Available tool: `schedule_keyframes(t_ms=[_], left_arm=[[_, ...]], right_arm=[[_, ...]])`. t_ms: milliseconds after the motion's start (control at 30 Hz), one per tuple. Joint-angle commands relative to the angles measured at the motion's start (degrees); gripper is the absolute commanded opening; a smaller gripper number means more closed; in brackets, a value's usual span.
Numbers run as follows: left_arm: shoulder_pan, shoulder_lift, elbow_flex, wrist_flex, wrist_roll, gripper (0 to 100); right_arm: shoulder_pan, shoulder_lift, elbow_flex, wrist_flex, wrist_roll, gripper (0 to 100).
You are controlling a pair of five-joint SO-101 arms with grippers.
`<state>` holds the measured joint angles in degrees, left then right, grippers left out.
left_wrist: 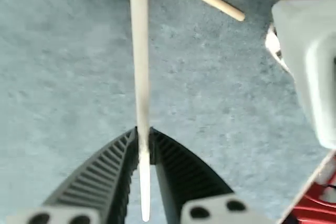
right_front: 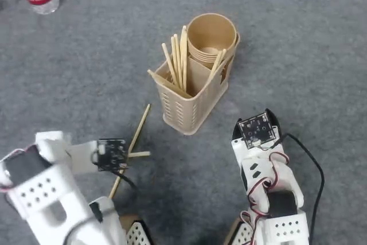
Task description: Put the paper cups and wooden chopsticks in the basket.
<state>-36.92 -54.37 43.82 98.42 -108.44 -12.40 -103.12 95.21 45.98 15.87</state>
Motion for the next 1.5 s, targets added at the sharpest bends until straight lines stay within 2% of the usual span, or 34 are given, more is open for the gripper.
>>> schedule_keyframes(t_ms=[0, 133, 200, 333, 433, 567, 667, 733, 833, 1100, 1300, 1467], left_arm=[[13.8, -11.9, -5.8, 1.6, 14.5, 1], [29.5, -22.3, -11.7, -6.7, 31.3, 1], [32.3, -24.3, -13.5, -15.0, 42.0, 1], [26.5, -22.7, -14.3, -36.1, 68.2, 1], [20.3, -22.3, -14.0, -47.0, 89.6, 1], [19.3, -21.9, -13.9, -55.0, 115.1, 1], [23.0, -20.7, -13.9, -56.0, 130.3, 1], [27.5, -17.8, -14.1, -56.0, 133.6, 1], [33.2, -10.2, -14.0, -56.0, 134.8, 1], [45.8, 13.0, -17.4, -55.7, 134.9, 1], [55.0, 16.4, -18.2, -55.6, 134.5, 1], [55.7, 16.3, -12.1, -62.0, 129.2, 1]], right_arm=[[0.4, -0.7, 0.8, -0.1, 0.8, 23.4], [0.5, -0.7, 1.0, -0.1, 0.8, 23.4], [0.5, -0.7, 1.0, -0.2, 0.8, 23.4], [0.5, -0.7, 1.0, -0.2, 0.9, 23.4], [0.5, -0.7, 1.0, -0.2, 0.9, 23.4], [0.5, -0.7, 1.1, -0.2, 0.9, 23.4], [0.5, -0.6, 1.1, 0.2, 0.9, 23.4], [0.6, -0.5, 1.1, 0.7, 0.9, 23.4], [0.6, -0.6, 1.1, 1.3, 0.9, 23.4], [0.5, -0.6, 1.1, 1.1, 3.7, 23.4], [0.5, -0.6, 1.1, 0.9, 4.0, 23.4], [0.5, -0.7, 1.1, 0.9, 4.0, 23.4]])
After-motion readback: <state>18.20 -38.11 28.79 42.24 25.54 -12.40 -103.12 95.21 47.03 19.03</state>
